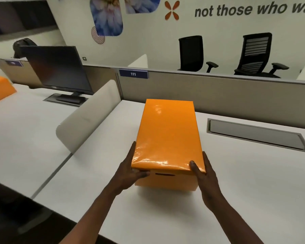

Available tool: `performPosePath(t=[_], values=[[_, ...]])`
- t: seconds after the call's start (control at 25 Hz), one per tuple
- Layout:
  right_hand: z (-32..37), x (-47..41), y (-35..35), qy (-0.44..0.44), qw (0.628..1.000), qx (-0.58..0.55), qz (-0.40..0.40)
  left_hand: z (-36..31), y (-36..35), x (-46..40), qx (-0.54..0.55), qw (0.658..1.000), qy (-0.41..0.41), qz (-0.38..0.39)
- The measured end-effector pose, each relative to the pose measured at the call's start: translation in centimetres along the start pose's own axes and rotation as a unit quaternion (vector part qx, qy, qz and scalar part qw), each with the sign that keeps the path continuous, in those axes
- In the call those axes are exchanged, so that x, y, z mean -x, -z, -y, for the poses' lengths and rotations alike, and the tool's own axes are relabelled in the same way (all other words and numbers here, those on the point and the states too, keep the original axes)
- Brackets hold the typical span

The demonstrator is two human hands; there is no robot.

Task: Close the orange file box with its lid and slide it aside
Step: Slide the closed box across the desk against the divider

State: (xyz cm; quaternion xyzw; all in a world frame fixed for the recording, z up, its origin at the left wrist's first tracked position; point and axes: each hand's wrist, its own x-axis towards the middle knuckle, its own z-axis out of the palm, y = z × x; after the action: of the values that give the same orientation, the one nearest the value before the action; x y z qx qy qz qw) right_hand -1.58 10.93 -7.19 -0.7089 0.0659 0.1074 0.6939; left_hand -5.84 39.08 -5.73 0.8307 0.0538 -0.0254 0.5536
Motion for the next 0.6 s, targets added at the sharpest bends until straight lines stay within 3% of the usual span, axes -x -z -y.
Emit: performPosePath(t=[0.32,0.6], values=[[1.2,-5.0,-17.2,0.017,0.999,0.016,0.042,5.7,17.3,-5.5,-0.027,1.0,0.011,0.011],[1.0,-7.9,-22.0,0.022,0.998,0.053,0.029,9.1,21.7,-9.5,-0.029,0.999,0.017,0.042]])
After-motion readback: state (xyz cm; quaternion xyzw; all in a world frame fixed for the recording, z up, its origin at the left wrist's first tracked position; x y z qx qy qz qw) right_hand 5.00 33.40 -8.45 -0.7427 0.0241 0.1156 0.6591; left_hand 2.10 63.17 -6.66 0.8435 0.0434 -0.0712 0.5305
